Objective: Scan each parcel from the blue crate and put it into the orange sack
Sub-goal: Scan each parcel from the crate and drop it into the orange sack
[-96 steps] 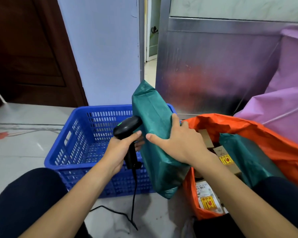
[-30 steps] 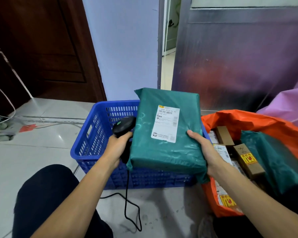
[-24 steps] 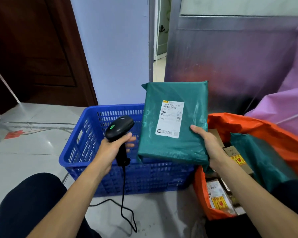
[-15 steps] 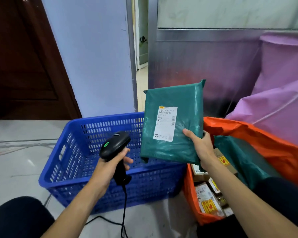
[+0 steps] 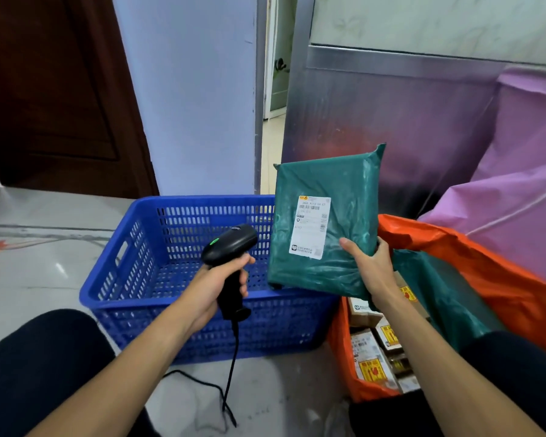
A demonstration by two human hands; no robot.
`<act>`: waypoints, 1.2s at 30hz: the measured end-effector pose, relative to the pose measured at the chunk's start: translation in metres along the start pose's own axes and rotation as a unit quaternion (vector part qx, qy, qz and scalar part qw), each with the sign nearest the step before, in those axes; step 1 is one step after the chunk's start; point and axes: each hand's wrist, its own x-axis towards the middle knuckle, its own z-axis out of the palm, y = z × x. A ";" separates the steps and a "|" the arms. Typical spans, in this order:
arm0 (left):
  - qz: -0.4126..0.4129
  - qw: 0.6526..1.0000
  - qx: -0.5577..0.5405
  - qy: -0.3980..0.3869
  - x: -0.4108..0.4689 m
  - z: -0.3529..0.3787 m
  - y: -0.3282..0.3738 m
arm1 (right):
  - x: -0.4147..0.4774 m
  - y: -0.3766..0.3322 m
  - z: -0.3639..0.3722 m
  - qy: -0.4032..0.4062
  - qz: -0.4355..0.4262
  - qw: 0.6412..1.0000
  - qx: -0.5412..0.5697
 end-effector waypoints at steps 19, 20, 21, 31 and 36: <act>0.020 0.999 0.025 0.024 -0.002 -0.003 -0.005 | -0.005 -0.001 -0.005 -0.060 -0.088 0.990 -0.096; 0.019 0.999 0.027 0.024 -0.002 -0.002 -0.006 | -0.005 -0.001 -0.005 -0.062 -0.089 0.990 -0.095; 0.019 0.999 0.027 0.024 -0.002 -0.003 -0.007 | -0.005 -0.001 -0.005 -0.062 -0.090 0.990 -0.094; 0.012 0.999 0.034 0.032 0.000 -0.005 -0.007 | -0.005 -0.001 -0.005 -0.060 -0.089 0.989 -0.105; 0.002 0.997 0.065 0.051 0.001 -0.007 -0.011 | -0.004 0.000 -0.004 -0.053 -0.086 0.990 -0.102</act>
